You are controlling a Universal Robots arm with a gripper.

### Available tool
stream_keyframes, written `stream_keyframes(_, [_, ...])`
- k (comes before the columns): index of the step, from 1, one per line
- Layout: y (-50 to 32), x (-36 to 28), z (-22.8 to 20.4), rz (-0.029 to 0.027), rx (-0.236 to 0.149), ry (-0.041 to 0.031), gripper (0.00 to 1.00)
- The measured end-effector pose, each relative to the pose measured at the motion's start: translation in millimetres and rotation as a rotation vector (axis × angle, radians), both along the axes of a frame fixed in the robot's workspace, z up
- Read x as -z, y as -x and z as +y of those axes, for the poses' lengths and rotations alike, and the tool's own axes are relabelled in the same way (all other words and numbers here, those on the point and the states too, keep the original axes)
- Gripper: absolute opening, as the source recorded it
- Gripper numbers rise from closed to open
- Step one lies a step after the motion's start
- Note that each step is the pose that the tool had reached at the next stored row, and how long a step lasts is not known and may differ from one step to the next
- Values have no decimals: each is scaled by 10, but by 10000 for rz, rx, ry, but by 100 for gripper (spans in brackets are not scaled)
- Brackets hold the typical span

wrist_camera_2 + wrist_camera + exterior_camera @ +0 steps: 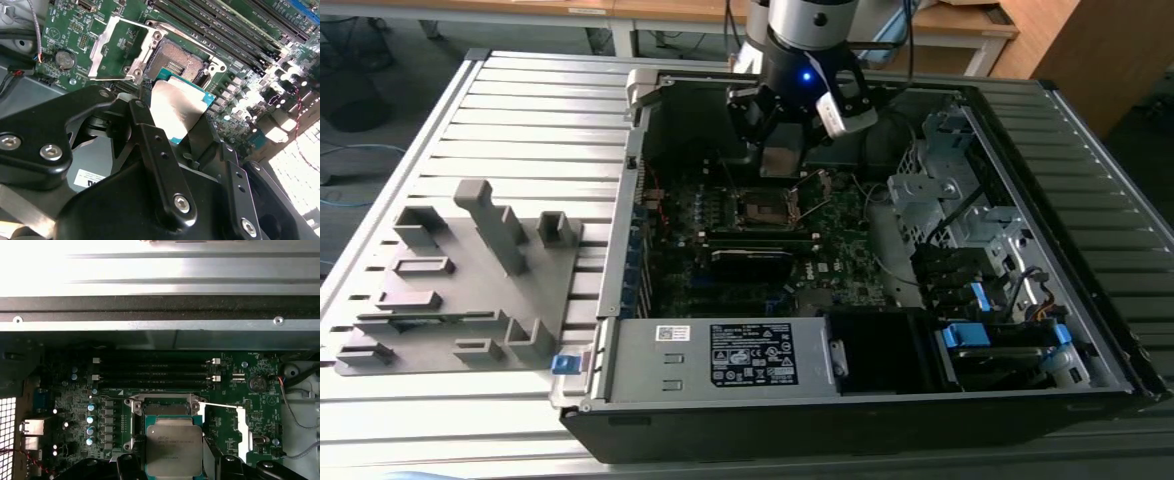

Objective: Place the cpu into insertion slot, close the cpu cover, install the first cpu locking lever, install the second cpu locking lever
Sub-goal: 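Place the cpu into insertion slot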

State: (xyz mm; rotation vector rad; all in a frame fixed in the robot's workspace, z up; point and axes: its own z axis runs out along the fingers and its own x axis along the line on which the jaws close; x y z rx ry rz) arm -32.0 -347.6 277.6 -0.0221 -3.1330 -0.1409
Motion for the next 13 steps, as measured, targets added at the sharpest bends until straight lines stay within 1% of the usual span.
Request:
stream_keyframes(6, [16,76,0,-19,-1,-1,54])
stream_keyframes(13, [17,82,0,-19,-1,0,54])
